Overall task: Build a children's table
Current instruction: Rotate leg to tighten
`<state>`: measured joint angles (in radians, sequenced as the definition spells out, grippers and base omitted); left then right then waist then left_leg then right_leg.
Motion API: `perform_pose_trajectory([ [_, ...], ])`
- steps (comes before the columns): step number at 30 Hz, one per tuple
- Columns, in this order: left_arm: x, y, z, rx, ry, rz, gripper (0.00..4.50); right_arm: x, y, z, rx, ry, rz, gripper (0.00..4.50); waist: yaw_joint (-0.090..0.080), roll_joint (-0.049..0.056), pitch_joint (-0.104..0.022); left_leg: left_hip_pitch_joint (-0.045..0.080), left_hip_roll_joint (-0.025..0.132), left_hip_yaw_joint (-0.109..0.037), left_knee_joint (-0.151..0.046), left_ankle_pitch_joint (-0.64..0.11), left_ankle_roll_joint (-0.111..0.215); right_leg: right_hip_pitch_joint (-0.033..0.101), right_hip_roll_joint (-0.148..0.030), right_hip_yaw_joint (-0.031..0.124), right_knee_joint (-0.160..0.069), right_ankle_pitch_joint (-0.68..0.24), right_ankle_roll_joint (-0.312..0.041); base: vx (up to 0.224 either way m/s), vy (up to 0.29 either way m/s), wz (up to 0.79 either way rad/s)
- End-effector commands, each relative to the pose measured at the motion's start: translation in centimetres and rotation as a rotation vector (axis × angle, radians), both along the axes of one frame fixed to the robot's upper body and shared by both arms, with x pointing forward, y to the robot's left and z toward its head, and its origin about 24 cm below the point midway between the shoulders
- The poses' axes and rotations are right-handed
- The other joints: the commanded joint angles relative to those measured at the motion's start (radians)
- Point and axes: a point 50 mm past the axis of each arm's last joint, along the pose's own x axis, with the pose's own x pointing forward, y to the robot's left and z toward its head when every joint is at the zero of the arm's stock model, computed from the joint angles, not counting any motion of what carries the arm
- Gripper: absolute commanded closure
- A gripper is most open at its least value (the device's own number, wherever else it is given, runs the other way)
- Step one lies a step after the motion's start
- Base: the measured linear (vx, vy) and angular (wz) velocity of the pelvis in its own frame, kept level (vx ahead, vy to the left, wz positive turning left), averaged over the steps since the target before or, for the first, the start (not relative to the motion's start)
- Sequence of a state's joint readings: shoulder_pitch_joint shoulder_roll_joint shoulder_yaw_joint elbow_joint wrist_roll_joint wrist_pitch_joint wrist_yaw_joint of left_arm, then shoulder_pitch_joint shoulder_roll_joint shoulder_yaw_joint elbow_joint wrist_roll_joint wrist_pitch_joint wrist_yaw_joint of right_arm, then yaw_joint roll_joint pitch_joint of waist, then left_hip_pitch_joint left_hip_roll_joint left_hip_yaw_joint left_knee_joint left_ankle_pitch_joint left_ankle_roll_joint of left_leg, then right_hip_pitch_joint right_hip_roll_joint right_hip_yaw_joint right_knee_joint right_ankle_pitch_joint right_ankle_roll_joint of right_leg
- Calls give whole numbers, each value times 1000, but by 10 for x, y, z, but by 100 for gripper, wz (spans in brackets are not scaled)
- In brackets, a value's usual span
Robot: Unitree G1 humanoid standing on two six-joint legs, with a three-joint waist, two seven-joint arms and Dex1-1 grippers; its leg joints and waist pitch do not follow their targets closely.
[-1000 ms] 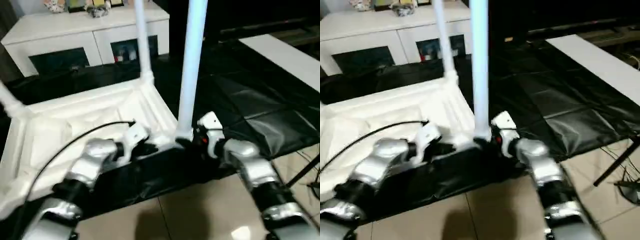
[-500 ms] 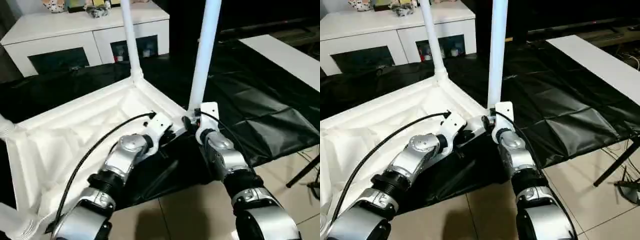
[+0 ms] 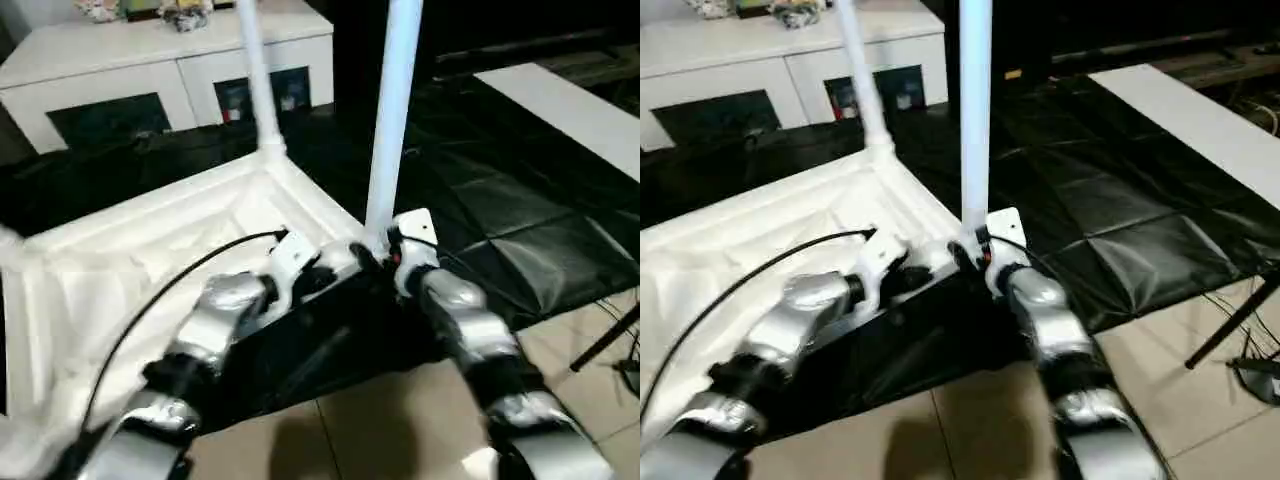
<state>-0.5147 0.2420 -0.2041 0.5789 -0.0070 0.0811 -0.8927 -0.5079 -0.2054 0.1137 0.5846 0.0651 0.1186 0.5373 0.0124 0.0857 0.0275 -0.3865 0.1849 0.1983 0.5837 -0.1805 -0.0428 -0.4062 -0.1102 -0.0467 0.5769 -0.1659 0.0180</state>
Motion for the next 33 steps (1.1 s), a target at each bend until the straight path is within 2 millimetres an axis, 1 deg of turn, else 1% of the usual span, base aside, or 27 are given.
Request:
perform_pose_trajectory([
  [1, -15, 2, -5, 2, 60, -163, 450, -11, 3, 7, -36, -1, 201, 76, 9, -13, -57, 18, 38, -12, -68, -237, 94, 48, -22, 15, -52, -139, -253, 0, 0, 0],
  [2, -18, 6, -5, 4, 79, -178, 450, -15, -1, 8, -52, 3, 247, 76, 10, -12, -57, 17, 38, -11, -68, -239, 94, 46, -22, 16, -50, -141, -255, 0, 0, 0],
  [3, -20, 10, -5, 7, 97, -198, 450, -19, -5, 9, -72, 7, 303, 76, 17, -9, -54, 20, 41, -9, -71, -266, 82, 41, -22, 18, -53, -169, -255, 0, 0, 0],
  [4, -23, 15, -4, 12, 118, -219, 450, -25, -10, 11, -91, 19, 365, 76, 19, -8, -54, 22, 41, -10, -73, -280, 75, 41, -22, 18, -54, -182, -254, 0, 0, 0],
  [5, -23, 15, -4, 12, 118, -219, 450, -25, -10, 11, -91, 19, 365, 76, 24, -9, -54, 26, 43, -11, -74, -289, 70, 41, -21, 18, -54, -190, -249, 0, 0, 0],
  [6, -27, 21, -4, 17, 143, -247, 450, -31, -16, 12, -115, 36, 441, 76, 26, -10, -51, 25, 43, -10, -76, -307, 58, 41, -22, 21, -55, -202, -248, 0, 0, 0],
  [9, -30, 23, -2, 14, 148, -269, 450, -35, -19, 15, -123, 53, 491, 76, 21, -12, -49, 21, 41, -11, -79, -325, 47, 40, -23, 22, -57, -229, -242, 0, 0, 0],
  [12, -31, 23, -2, 9, 148, -277, 450, -36, -19, 16, -126, 66, 524, 76, 19, -16, -49, 22, 39, -12, -78, -334, 37, 38, -25, 24, -60, -258, -234, 0, 0, 0],
  [13, -31, 22, -2, 7, 147, -278, 450, -35, -17, 16, -125, 69, 529, 76, 19, -17, -50, 22, 39, -12, -78, -328, 38, 38, -25, 24, -60, -255, -234, 0, 0, 0],
  [14, -31, 21, -1, 4, 143, -277, 450, -34, -16, 16, -119, 75, 538, 76, 19, -20, -52, 22, 40, -12, -76, -305, 43, 39, -26, 25, -58, -231, -237, 0, 0, 0],
  [16, -31, 20, -1, 3, 141, -277, 450, -34, -15, 16, -115, 78, 543, 76, 21, -18, -54, 21, 39, -11, -73, -272, 55, 40, -24, 24, -53, -189, -247, 0, 0, 0],
  [17, -31, 19, -1, 0, 139, -274, 450, -34, -14, 16, -109, 81, 548, 76, 22, -19, -55, 21, 39, -10, -71, -261, 60, 40, -24, 24, -52, -177, -250, 0, 0, 0],
  [18, -31, 19, 0, -5, 138, -272, 450, -34, -13, 18, -98, 85, 558, 90, 24, -19, -55, 20, 39, -10, -69, -241, 73, 42, -24, 23, -49, -155, -259, 0, 0, 0],
  [19, -31, 19, 0, -5, 138, -272, 450, -34, -13, 18, -98, 85, 558, 90, 25, -19, -55, 20, 39, -9, -69, -237, 76, 41, -24, 23, -49, -153, -260, 0, 0, 0],
  [21, -32, 19, 0, -6, 138, -273, 450, -33, -12, 19, -82, 90, 560, 118, 26, -21, -54, 20, 40, -10, -69, -234, 77, 42, -25, 22, -50, -167, -259, 0, 0, 0],
  [22, -32, 19, 0, -6, 138, -273, 450, -33, -13, 19, -79, 91, 560, 118, 26, -21, -54, 20, 39, -10, -69, -235, 76, 42, -24, 22, -50, -171, -259, 0, 0, 0],
  [23, -33, 19, 0, -6, 139, -273, 450, -33, -13, 19, -77, 92, 559, 128, 26, -20, -54, 20, 40, -10, -69, -236, 74, 42, -25, 22, -50, -172, -259, 0, 0, 0],
  [25, -33, 19, -1, -6, 142, -273, 450, -33, -13, 18, -68, 97, 554, 142, 26, -22, -54, 20, 39, -10, -69, -238, 72, 42, -24, 23, -49, -172, -259, 0, 0, 0],
  [27, -34, 19, -2, -4, 147, -275, 450, -34, -13, 17, -67, 101, 554, 163, 25, -21, -53, 21, 39, -10, -70, -248, 66, 42, -24, 23, -51, -186, -255, 0, 0, 0],
  [29, -35, 20, -2, -3, 152, -277, 450, -35, -13, 16, -65, 105, 555, 172, 25, -22, -54, 21, 39, -10, -69, -242, 65, 42, -24, 23, -49, -178, -256, 0, 0, 0],
  [31, -35, 20, -2, -2, 157, -280, 450, -36, -13, 15, -63, 111, 557, 177, 25, -21, -55, 20, 38, -10, -67, -228, 72, 43, -23, 22, -47, -156, -261, 0, 0, 0],
  [33, -36, 20, -3, 2, 161, -280, 450, -38, -13, 12, -64, 116, 554, 178, 25, -19, -56, 21, 38, -10, -65, -217, 76, 43, -23, 22, -46, -141, -265, 0, 0, 0],
])
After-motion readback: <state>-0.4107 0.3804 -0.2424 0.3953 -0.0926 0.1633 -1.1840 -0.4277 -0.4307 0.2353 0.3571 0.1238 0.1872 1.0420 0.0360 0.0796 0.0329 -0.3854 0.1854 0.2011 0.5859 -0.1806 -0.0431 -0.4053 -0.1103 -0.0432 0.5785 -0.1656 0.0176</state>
